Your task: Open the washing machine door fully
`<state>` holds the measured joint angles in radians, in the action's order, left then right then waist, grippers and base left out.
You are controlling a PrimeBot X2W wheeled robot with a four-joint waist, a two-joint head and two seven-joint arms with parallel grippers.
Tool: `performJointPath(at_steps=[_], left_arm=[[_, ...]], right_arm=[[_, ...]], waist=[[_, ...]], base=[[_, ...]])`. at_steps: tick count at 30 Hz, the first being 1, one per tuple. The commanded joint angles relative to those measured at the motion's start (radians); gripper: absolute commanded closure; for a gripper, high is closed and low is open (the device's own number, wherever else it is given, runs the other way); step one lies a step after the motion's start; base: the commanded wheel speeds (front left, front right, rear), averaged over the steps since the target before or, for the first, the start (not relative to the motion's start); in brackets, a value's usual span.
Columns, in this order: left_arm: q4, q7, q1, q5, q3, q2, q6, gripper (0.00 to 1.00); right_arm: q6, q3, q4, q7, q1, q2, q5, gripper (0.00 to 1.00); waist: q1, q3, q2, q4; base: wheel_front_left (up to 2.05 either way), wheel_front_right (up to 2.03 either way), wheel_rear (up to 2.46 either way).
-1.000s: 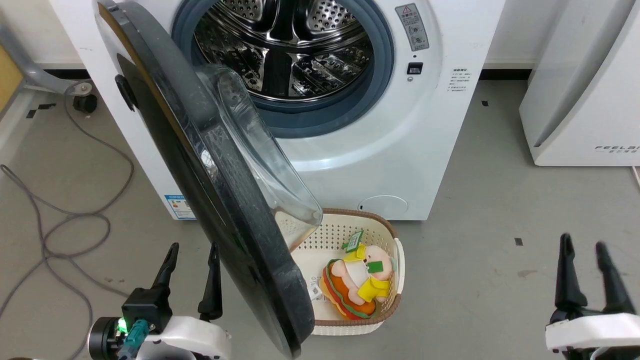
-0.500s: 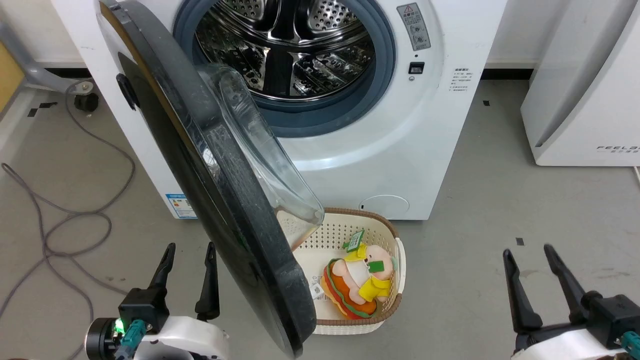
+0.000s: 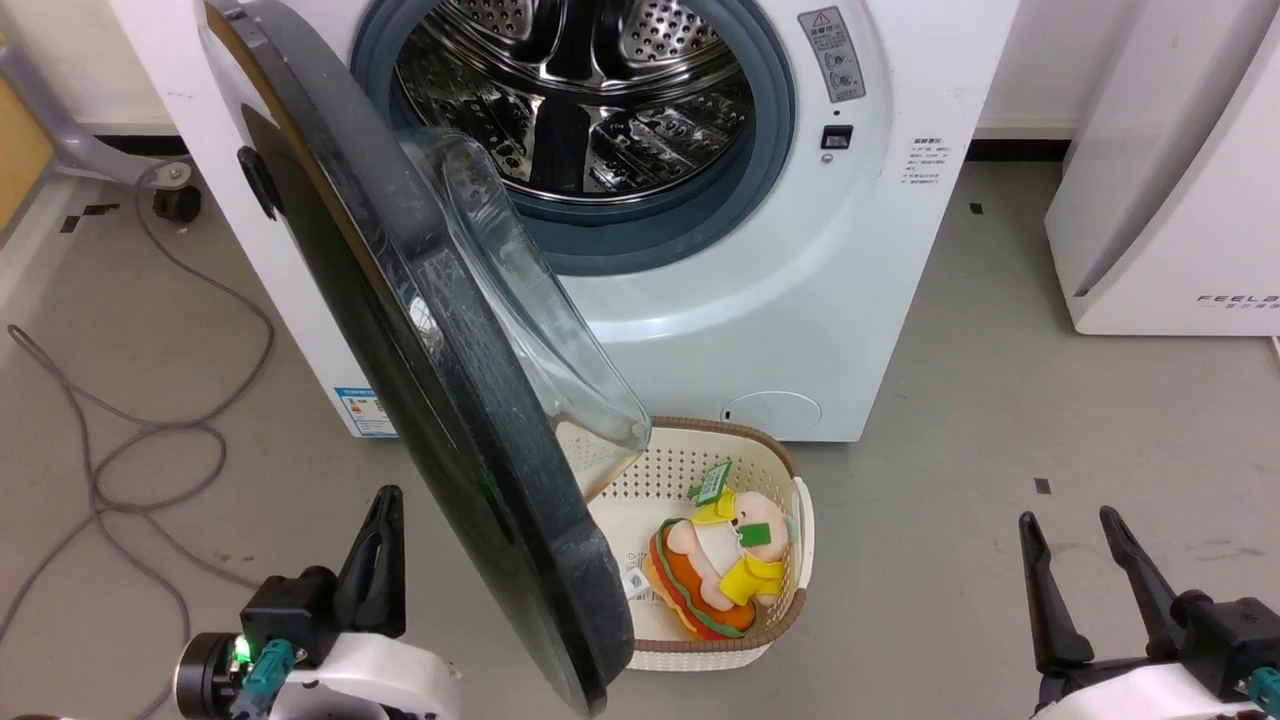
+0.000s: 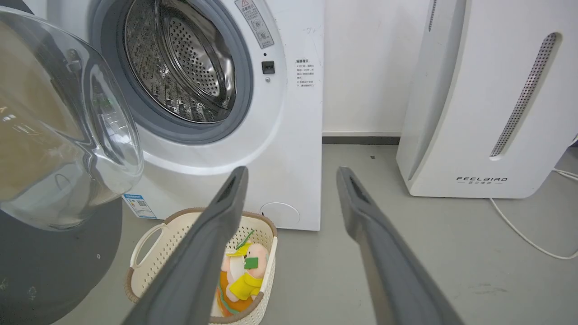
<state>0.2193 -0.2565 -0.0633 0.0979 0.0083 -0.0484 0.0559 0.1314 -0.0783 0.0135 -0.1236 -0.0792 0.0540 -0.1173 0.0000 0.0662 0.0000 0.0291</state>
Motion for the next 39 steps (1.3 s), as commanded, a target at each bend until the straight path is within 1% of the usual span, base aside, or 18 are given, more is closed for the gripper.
performJointPath(at_steps=[1, 9, 15, 16, 22, 28, 31, 36, 39], left_arm=[[-0.015, -0.005, -0.003, -0.009, 0.000, -0.003, 0.006, 1.00], [-0.157, -0.005, -0.029, -0.022, 0.021, -0.009, 0.011, 1.00], [-0.345, -0.005, -0.055, -0.045, 0.030, -0.015, 0.011, 1.00], [-0.345, -0.005, -0.055, -0.045, 0.030, -0.015, 0.011, 1.00], [-0.551, -0.005, -0.074, -0.068, 0.004, -0.014, 0.017, 1.00], [-0.744, -0.005, -0.089, -0.071, -0.046, -0.010, 0.021, 1.00], [-0.817, -0.005, -0.089, -0.067, -0.078, -0.009, 0.026, 1.00], [-0.881, -0.005, -0.067, -0.058, -0.157, -0.008, 0.040, 1.00], [-0.887, -0.005, -0.040, -0.043, -0.217, -0.009, 0.050, 1.00]], right_arm=[[-0.001, -0.002, -0.001, 0.003, -0.007, -0.004, -0.003, 0.00], [-0.001, -0.001, -0.002, 0.010, -0.009, -0.004, -0.001, 0.00], [-0.001, -0.005, -0.010, 0.008, -0.005, -0.004, -0.001, 0.00], [-0.001, -0.005, -0.010, 0.008, -0.005, -0.004, -0.001, 0.00], [-0.001, -0.006, -0.024, 0.003, 0.000, -0.004, -0.003, 0.00], [-0.001, -0.006, -0.038, 0.000, 0.003, -0.004, -0.005, 0.00], [-0.001, -0.006, -0.043, -0.001, 0.005, -0.004, -0.006, 0.00], [-0.001, -0.003, -0.052, -0.003, 0.009, -0.004, -0.007, 0.00], [-0.001, -0.004, -0.058, -0.002, 0.010, -0.004, -0.007, 0.00]], waist=[[0.0000, 0.000, 0.0000, 0.001], [0.0000, 0.000, 0.0000, 0.008], [0.0000, -0.001, 0.0000, 0.009], [0.0000, -0.001, 0.0000, 0.009], [0.0000, 0.002, 0.0000, 0.007], [0.0000, 0.006, 0.0000, 0.008], [0.0000, 0.008, 0.0000, 0.010], [0.0000, 0.013, 0.0000, 0.012], [0.0000, 0.014, 0.0000, 0.015]], base=[[0.00, 0.00, 0.00], [0.00, 0.00, 0.00], [0.00, 0.00, 0.00], [0.00, 0.00, 0.00], [0.00, 0.00, 0.00], [0.00, 0.00, 0.00], [0.00, 0.00, 0.00], [0.00, 0.00, 0.00], [0.00, 0.00, 0.00]])
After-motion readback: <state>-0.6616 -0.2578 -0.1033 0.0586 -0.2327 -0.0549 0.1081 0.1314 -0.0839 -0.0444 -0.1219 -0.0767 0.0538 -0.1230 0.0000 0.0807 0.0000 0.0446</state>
